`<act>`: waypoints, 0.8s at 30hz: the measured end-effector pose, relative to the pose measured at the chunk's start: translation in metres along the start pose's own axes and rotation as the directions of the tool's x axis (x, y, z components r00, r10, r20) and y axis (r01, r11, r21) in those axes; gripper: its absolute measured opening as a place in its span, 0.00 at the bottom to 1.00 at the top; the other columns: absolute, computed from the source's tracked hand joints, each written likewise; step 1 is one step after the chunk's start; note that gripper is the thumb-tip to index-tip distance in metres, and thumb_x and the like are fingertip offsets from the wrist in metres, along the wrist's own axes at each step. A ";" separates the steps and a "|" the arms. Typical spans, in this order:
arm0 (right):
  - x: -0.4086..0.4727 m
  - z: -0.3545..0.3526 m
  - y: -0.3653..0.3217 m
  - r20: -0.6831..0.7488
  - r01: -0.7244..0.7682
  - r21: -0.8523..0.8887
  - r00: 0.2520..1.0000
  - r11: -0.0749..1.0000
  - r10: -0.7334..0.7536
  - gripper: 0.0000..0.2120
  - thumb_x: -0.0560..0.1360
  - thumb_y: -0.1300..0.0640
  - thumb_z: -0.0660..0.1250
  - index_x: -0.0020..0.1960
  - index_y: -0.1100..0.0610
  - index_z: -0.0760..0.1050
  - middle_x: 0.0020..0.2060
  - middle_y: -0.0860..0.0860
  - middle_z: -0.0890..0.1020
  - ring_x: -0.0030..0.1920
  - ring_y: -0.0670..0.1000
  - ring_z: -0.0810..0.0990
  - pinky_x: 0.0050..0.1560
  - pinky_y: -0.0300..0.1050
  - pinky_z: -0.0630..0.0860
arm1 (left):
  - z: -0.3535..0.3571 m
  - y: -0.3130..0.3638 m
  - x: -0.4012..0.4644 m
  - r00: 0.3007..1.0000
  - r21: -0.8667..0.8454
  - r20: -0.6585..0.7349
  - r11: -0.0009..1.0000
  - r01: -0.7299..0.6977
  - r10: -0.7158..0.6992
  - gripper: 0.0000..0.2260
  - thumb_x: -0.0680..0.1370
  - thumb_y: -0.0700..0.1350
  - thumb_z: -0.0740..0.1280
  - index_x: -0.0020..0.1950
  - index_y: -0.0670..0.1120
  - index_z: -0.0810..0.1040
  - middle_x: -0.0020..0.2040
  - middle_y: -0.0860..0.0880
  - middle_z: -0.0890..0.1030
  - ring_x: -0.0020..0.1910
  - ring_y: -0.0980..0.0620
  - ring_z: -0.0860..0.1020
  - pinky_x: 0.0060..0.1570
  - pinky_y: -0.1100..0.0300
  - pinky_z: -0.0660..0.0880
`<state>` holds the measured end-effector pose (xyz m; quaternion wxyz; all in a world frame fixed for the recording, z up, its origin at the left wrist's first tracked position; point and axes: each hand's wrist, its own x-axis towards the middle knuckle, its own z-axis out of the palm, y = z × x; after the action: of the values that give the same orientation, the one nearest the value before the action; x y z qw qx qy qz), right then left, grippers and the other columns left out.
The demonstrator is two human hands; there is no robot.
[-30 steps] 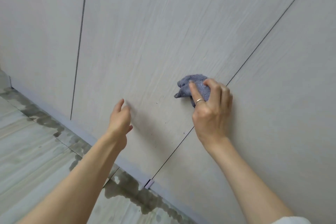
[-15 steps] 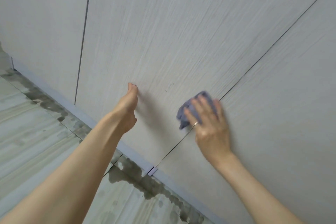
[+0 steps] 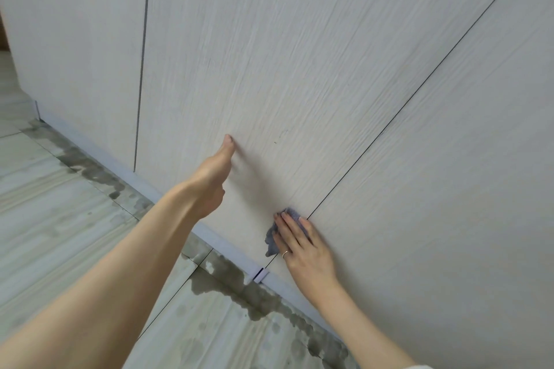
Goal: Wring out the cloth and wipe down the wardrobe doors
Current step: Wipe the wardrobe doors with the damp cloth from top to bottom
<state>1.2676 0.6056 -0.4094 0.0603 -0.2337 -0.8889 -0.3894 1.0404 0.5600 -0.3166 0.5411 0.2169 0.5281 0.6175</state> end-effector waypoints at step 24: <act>0.140 -0.108 0.089 -0.454 -0.210 0.056 0.865 0.976 0.212 0.22 0.74 0.67 0.52 0.62 0.59 0.76 0.67 0.62 0.70 0.69 0.59 0.68 0.70 0.58 0.57 | -0.014 0.001 0.004 0.993 0.152 0.115 0.987 -0.055 0.038 0.24 0.81 0.60 0.42 0.76 0.56 0.58 0.76 0.59 0.53 0.75 0.61 0.49 0.69 0.59 0.44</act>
<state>1.1769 0.6316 -0.2360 0.3107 -0.2310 -0.8194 -0.4227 1.0267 0.5573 -0.3217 0.5367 0.3048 0.5382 0.5739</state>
